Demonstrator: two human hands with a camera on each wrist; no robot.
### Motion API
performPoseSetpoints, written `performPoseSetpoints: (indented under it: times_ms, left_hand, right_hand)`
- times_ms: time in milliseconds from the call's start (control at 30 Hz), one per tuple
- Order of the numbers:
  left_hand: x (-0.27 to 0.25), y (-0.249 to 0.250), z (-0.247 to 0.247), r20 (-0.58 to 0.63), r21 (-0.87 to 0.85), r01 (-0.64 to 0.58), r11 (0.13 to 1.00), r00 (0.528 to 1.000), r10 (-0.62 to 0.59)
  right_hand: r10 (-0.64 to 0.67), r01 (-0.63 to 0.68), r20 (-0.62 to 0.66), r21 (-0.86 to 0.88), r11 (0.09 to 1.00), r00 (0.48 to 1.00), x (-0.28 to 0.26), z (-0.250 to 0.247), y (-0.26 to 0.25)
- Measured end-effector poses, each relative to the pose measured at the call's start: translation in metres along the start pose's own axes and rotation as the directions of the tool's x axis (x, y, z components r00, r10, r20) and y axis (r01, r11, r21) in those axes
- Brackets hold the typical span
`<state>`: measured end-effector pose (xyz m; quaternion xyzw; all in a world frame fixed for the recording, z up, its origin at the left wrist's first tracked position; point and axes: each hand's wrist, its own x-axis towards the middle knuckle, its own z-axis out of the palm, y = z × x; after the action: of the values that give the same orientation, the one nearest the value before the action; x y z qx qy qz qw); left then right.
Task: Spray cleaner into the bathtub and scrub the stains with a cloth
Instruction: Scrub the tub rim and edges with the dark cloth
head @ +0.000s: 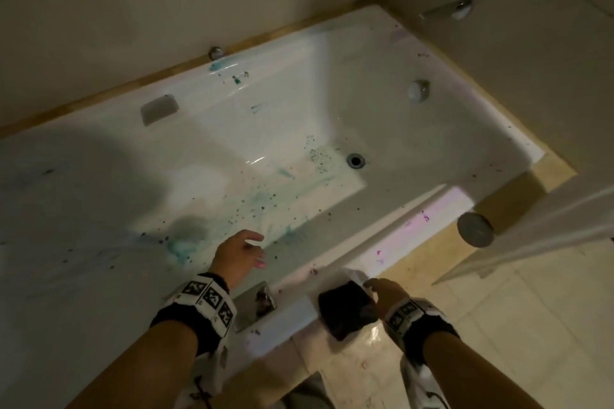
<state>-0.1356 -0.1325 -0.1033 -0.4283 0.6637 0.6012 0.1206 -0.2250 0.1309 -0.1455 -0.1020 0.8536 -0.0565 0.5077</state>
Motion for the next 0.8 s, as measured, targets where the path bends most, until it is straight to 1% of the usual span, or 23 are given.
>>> performPoseSetpoints:
  times_ms: [67, 100, 200, 267, 300, 333, 367, 400, 467, 500, 567, 633, 700, 733, 800]
  left_hand:
    - [-0.002, -0.009, -0.014, -0.057, 0.0, 0.024, 1.0, 0.998, -0.024]
    - [-0.004, -0.013, -0.021, -0.076, 0.0, 0.034, 0.999, 0.997, -0.034]
    - [-0.012, -0.032, -0.04, -0.103, -0.016, 0.058, 0.998, 0.993, -0.06]
    - [-0.018, -0.045, -0.049, -0.129, -0.013, 0.073, 0.997, 0.989, -0.074]
    - [-0.02, -0.052, -0.054, -0.139, -0.008, 0.083, 0.996, 0.987, -0.084]
    - [-0.023, -0.058, -0.058, -0.144, 0.002, 0.091, 0.996, 0.986, -0.089]
    - [-0.026, -0.064, -0.062, -0.141, 0.013, 0.09, 0.996, 0.986, -0.087]
    - [-0.03, -0.068, -0.066, -0.134, 0.027, 0.084, 0.996, 0.988, -0.08]
    - [-0.04, -0.074, -0.073, -0.117, 0.032, 0.07, 0.997, 0.991, -0.066]
    - [-0.045, -0.075, -0.077, -0.109, 0.022, 0.064, 0.998, 0.992, -0.061]
    - [-0.056, -0.077, -0.086, -0.095, -0.013, 0.055, 0.998, 0.994, -0.056]
    - [-0.068, -0.078, -0.101, -0.076, -0.072, 0.084, 0.994, 0.993, -0.089]
    - [-0.083, -0.082, -0.123, -0.031, -0.169, 0.132, 0.977, 0.99, -0.139]
    - [-0.089, -0.086, -0.136, 0.003, -0.232, 0.143, 0.962, 0.989, -0.147]
    - [-0.102, -0.097, -0.168, 0.038, -0.381, 0.122, 0.917, 0.992, -0.116]
  right_hand:
    - [-0.001, 0.002, -0.013, 0.081, 0.997, 1.0, 0.003, 0.012, -0.008]
    - [-0.015, 0.021, -0.043, 0.141, 0.99, 0.999, 0.005, 0.02, -0.01]
    - [-0.049, 0.075, -0.133, 0.203, 0.976, 0.99, 0.013, 0.037, -0.005]
    - [-0.083, 0.108, -0.115, 0.228, 0.968, 0.99, 0.023, 0.046, 0.0]
    - [-0.09, 0.113, -0.1, 0.257, 0.96, 0.991, 0.021, 0.047, -0.006]
    - [-0.086, 0.104, -0.069, 0.329, 0.939, 0.994, 0.018, 0.047, -0.019]
    - [-0.111, 0.125, -0.062, 0.292, 0.948, 0.992, 0.016, 0.045, -0.03]
    - [-0.15, 0.159, -0.052, 0.263, 0.952, 0.987, 0.009, 0.041, -0.045]
    - [-0.308, 0.301, -0.018, 0.264, 0.916, 0.951, -0.003, 0.03, -0.076]
    - [-0.369, 0.361, -0.025, 0.282, 0.889, 0.929, -0.005, 0.025, -0.092]
    - [-0.458, 0.438, -0.045, 0.383, 0.813, 0.888, -0.017, 0.015, -0.133]
    - [-0.534, 0.501, -0.053, 0.436, 0.748, 0.844, -0.03, 0.014, -0.18]
    - [-0.583, 0.521, -0.04, 0.502, 0.69, 0.811, -0.043, 0.023, -0.227]
    - [-0.601, 0.513, -0.01, 0.533, 0.673, 0.799, -0.053, 0.03, -0.251]
    - [-0.634, 0.516, 0.021, 0.56, 0.648, 0.773, -0.07, 0.047, -0.296]
